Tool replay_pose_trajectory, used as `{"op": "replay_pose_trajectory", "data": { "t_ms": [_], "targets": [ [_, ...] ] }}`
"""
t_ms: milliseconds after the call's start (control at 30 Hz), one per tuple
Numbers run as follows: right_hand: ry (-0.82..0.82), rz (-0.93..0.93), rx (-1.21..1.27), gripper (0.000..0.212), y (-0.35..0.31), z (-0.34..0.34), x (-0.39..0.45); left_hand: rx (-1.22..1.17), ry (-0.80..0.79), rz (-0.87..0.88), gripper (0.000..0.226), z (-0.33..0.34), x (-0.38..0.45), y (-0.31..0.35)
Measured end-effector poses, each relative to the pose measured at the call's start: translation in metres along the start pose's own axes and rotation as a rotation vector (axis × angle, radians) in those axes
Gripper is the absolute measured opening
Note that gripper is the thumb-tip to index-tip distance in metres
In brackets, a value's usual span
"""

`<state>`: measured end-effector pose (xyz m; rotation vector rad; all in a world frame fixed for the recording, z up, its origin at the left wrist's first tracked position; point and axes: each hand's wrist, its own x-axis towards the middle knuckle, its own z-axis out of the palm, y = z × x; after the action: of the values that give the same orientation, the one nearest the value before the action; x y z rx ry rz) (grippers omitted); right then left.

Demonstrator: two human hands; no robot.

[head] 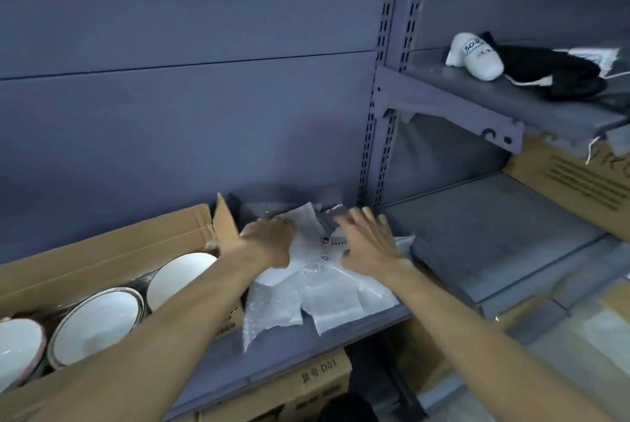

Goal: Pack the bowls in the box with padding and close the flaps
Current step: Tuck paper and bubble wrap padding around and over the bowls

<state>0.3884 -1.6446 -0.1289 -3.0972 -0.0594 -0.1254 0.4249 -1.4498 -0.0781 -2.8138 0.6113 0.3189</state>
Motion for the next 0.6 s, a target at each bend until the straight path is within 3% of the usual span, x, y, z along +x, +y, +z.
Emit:
{"op": "replay_pose_trajectory", "data": {
  "t_ms": [67, 133, 200, 267, 333, 433, 600],
  "targets": [
    [-0.131, 0.029, -0.053, 0.084, 0.015, 0.019, 0.0, 0.122, -0.111, -0.025, 0.08, 0.01, 0.012, 0.006],
    [-0.192, 0.061, -0.085, 0.09, 0.023, 0.032, 0.001, 0.231, -0.121, -0.04, 0.082, 0.017, 0.019, 0.013],
    [-0.175, 0.08, -0.094, 0.079, 0.03, 0.036, 0.002, 0.357, -0.071, -0.031, 0.064, 0.02, 0.022, 0.019],
    [-0.084, 0.055, -0.096, 0.05, 0.036, 0.032, 0.003, 0.405, -0.035, -0.015, 0.044, 0.018, 0.02, 0.02],
    [0.051, 0.052, -0.094, 0.028, 0.038, 0.022, 0.003, 0.239, -0.006, 0.001, 0.044, 0.011, 0.019, 0.014],
    [0.252, 0.073, -0.081, 0.029, 0.035, 0.006, 0.005, -0.193, 0.067, 0.027, 0.04, -0.015, 0.008, -0.003],
    [0.495, 0.026, 0.197, 0.021, -0.012, -0.023, 0.014, -0.404, 0.45, 0.125, 0.004, -0.052, -0.042, -0.054]
  ]
}}
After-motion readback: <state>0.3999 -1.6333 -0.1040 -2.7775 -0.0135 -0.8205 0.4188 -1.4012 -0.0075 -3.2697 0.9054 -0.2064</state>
